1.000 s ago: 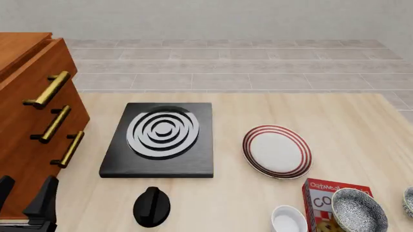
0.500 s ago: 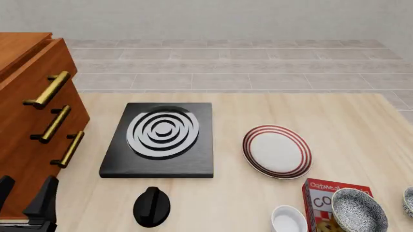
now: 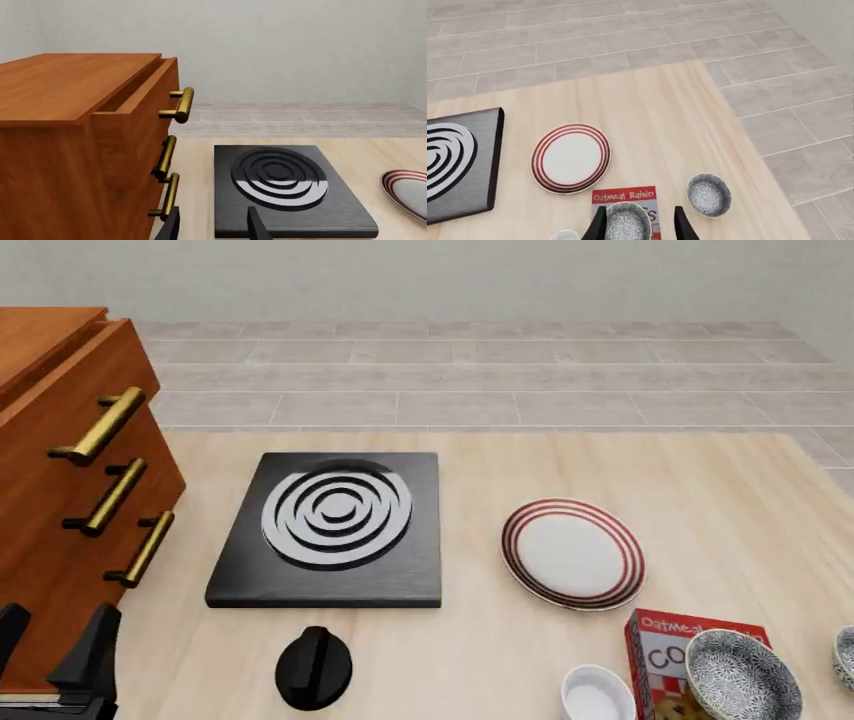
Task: Pick the akita bowl on the cookies box and place it on the plate.
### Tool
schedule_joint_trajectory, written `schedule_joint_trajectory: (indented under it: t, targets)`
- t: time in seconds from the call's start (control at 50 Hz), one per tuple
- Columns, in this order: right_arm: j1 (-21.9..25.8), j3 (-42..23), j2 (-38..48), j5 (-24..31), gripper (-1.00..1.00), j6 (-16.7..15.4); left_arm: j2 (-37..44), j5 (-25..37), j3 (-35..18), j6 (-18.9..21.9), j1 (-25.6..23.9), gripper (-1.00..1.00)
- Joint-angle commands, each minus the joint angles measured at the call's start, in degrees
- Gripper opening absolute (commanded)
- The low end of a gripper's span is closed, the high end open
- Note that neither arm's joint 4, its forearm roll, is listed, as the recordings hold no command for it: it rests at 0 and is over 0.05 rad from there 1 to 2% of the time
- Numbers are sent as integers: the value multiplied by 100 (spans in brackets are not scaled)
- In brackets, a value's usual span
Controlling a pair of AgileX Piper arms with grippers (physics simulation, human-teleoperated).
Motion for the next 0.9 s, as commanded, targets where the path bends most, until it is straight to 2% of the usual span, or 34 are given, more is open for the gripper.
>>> schedule_joint_trajectory:
  t: [0.02, 0.1, 0.16, 0.2, 0.34, 0.54, 0.9]
  targets:
    - [-183, 646, -303, 5, 100, 31, 0, 0, 0, 0, 0, 100]
    - [-339, 774, -344, -6, 100, -19, 0, 0, 0, 0, 0, 100]
    - [-395, 812, -423, 24, 100, 69, 0, 0, 0, 0, 0, 100]
    - [-375, 878, -485, 81, 100, 234, 0, 0, 0, 0, 0, 100]
    - [-550, 1159, -529, -41, 100, 167, 0, 0, 0, 0, 0, 100]
    - [-739, 1519, -428, -337, 100, 341, 0, 0, 0, 0, 0, 100]
    - [-912, 2094, -105, -959, 100, 398, 0, 0, 0, 0, 0, 100]
